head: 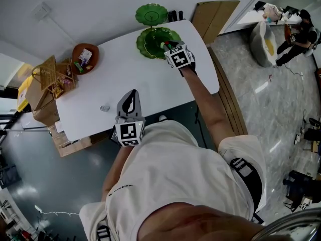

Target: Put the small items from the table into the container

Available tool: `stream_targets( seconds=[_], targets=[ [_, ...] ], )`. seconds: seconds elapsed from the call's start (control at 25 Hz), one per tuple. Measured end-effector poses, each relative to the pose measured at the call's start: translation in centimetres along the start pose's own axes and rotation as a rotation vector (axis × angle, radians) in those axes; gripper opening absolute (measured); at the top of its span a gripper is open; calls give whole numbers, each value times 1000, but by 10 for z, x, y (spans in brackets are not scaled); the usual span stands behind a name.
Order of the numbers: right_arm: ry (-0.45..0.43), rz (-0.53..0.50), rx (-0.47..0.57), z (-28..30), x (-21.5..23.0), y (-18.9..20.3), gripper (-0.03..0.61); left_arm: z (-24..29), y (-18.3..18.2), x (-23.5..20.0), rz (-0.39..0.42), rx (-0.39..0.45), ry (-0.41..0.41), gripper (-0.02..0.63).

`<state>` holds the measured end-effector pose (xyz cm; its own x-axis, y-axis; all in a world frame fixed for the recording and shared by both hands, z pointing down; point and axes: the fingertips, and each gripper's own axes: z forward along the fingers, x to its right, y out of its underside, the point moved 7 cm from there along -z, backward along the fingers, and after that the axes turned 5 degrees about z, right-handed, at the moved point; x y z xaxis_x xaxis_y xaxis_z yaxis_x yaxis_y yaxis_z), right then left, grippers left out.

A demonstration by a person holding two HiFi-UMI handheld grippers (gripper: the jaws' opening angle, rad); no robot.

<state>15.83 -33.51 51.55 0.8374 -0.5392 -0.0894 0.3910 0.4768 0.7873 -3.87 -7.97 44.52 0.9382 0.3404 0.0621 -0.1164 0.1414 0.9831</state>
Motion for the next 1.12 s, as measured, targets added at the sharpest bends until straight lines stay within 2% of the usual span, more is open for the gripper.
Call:
stream_targets(
  seconds=[0.44, 0.76, 1.12],
  targets=[
    [57, 35, 38, 8, 16, 0, 91, 0, 0, 2, 4, 4, -1, 3],
    [55, 52, 45, 7, 21, -1, 94, 0, -2, 2, 3, 1, -3, 3],
    [52, 50, 45, 5, 18, 2, 124, -2, 0, 2, 4, 2, -1, 3]
  ],
)
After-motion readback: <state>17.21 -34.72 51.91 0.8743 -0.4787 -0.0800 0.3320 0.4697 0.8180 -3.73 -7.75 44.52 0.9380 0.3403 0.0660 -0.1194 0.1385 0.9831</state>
